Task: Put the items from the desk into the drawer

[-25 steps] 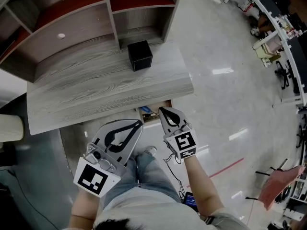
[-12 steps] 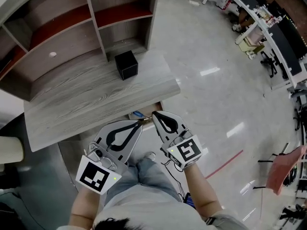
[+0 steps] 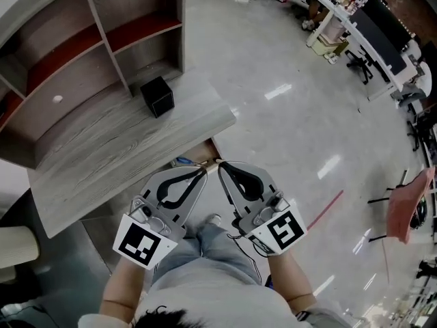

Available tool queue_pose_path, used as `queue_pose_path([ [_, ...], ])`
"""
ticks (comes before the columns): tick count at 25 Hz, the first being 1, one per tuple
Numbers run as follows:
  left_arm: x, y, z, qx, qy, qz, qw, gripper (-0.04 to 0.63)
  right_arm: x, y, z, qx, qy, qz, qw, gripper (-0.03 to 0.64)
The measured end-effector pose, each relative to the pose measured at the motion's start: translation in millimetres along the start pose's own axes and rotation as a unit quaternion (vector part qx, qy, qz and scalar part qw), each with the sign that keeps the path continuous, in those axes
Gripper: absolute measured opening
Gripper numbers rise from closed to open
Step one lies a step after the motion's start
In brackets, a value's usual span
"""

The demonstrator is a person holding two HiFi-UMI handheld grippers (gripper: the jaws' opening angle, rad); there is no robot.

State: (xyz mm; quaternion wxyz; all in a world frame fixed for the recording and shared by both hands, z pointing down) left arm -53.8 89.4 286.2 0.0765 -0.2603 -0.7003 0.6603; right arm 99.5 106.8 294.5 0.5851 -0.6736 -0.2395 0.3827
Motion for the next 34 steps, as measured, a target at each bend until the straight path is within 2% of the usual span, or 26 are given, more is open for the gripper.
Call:
queue_pose_path([
  [5, -3, 6, -15, -0.009, -0.026, -0.007, 0.9996, 0.011, 29, 4, 12, -0.001, -0.024, -0.011, 1.000, 0.008],
  [11, 0, 9, -28, -0.015, -0.039, -0.006, 0.9991, 0.011, 44, 6, 25, 0.005, -0.033, -0.012, 0.999, 0.008],
  [34, 20, 12, -26, -0.020, -0.018, -0.010, 0.9996, 0.011, 34, 17, 42, 0.009, -0.002, -0.016, 1.000, 0.008],
])
Point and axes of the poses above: the fingertips, and each gripper's own axes: x backward along the fingers, z to its left, y out of its top, the point moved 8 cm from there along x, backward along the fingers, and after that the axes turned 15 degrees about z, right-handed, at the moved point
